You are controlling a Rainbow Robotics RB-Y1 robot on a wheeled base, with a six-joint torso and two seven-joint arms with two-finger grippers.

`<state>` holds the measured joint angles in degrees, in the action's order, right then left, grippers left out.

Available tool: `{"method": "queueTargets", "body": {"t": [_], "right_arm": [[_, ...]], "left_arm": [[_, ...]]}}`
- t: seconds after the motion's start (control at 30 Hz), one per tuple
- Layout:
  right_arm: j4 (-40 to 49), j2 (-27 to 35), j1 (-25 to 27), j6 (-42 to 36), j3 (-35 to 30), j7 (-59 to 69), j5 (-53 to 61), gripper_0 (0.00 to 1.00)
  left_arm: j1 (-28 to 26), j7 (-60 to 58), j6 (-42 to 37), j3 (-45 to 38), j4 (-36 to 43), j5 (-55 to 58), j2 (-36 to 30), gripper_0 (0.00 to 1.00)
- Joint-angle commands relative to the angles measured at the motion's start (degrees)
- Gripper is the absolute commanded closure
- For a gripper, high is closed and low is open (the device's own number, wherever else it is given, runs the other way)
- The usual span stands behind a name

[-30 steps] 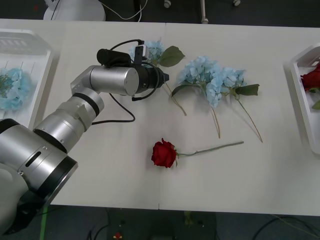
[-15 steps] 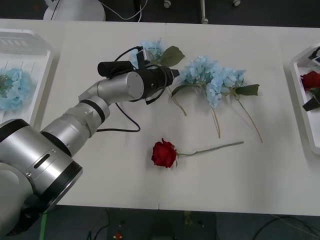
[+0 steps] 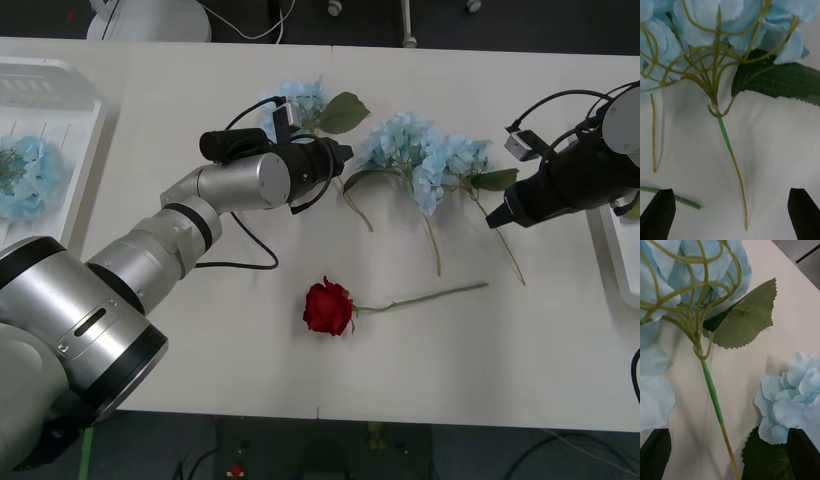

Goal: Put the red flowers into the right box and the blue flowers into the left box

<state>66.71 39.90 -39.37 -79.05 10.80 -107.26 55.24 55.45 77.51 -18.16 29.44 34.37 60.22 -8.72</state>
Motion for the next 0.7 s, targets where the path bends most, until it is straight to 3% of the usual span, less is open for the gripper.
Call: {"method": "queueTargets", "body": {"t": [0.03, 0.1, 0.27, 0.4, 0.7], "right_arm": [[-1.4, -3.0, -3.9, 4.0, -0.2, 0.6, -2.2, 0.13], [-3.3, -4.0, -4.2, 6.3, -0.2, 0.2, -2.4, 0.13], [-4.9, -5.7, -4.4, 7.2, 0.3, -0.4, -4.5, 0.14], [-4.8, -6.1, -4.4, 9.0, 2.3, -0.1, -5.7, 0.14], [-7.5, -7.1, -4.5, 14.1, 5.5, -0.8, -6.1, 0.13]], "left_arm": [[2.8, -2.4, 1.6, 0.7, -2.3, -5.7, 1.1, 0.12], [2.8, -2.2, 1.7, 0.7, -3.0, -8.8, 1.1, 0.28], [2.8, -2.2, 1.6, 0.7, -3.1, -14.1, 1.0, 0.56], [2.8, -2.2, 1.6, 0.7, -3.0, -17.5, 0.9, 1.00], [2.8, -2.5, 2.3, 0.7, -2.8, -17.7, 0.9, 1.00]]}}
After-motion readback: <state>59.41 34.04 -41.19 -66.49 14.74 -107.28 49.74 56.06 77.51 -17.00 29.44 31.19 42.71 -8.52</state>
